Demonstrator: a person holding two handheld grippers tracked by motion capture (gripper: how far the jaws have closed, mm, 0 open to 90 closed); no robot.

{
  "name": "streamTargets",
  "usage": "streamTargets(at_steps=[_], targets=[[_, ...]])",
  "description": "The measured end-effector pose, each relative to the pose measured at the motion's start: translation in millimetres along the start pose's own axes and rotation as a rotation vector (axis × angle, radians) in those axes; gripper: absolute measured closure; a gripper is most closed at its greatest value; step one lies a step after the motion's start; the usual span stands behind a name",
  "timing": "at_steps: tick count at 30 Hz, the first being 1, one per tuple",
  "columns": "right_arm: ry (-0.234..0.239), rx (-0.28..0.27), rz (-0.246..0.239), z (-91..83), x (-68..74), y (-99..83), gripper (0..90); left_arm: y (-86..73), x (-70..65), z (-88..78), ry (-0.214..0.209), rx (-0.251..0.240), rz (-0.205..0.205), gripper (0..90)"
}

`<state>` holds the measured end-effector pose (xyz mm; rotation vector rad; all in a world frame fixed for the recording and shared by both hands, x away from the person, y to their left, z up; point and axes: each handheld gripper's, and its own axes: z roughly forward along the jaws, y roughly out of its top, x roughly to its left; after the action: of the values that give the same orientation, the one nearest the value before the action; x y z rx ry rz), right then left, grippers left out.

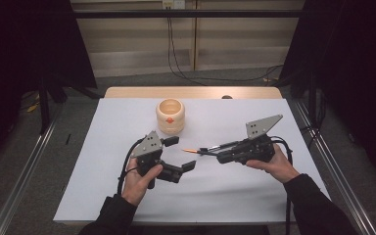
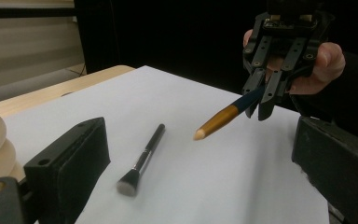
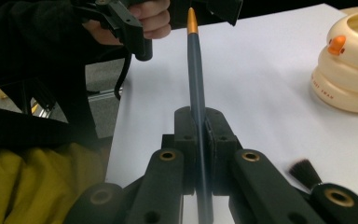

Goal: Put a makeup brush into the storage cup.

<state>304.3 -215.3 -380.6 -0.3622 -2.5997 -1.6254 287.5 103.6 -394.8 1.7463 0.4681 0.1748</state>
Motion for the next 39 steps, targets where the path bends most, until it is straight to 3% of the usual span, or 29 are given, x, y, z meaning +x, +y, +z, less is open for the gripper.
streamTargets(at_steps=[9,12,13,19,26,28,32,35,39], targets=[[-0.002,-0.089,0.007,-2.3,0.6,1.4,85.6,2.8,0.1,-0.7,-0.002,-0.010,-0.021,4.4],[-0.016,-0.109,0.010,-3.3,0.5,2.2,85.6,4.6,-1.1,-0.9,-0.026,-0.023,-0.010,5.2],[-0.022,-0.116,0.011,-3.4,0.6,2.3,85.6,5.2,-2.3,-0.1,-0.041,-0.038,-0.025,5.3],[-0.033,-0.136,0.006,-3.7,1.6,3.7,85.6,9.8,-6.4,0.6,-0.042,-0.037,0.003,5.7],[-0.058,-0.161,0.009,-4.9,3.7,6.3,85.6,15.3,-9.8,2.5,-0.036,-0.056,-0.018,6.8],[-0.057,-0.162,0.009,-3.9,3.8,6.1,85.6,16.5,-9.8,2.7,-0.036,-0.051,-0.003,7.6],[-0.050,-0.161,0.004,-2.3,5.0,7.4,85.6,17.2,-11.0,3.8,-0.033,-0.062,-0.003,14.1],[-0.053,-0.163,0.001,-1.1,5.7,7.6,85.6,18.0,-9.2,2.4,-0.027,-0.071,0.024,24.3],[-0.066,-0.166,-0.002,-0.6,6.6,8.0,85.6,19.1,-6.6,1.1,-0.030,-0.097,-0.015,33.7]])
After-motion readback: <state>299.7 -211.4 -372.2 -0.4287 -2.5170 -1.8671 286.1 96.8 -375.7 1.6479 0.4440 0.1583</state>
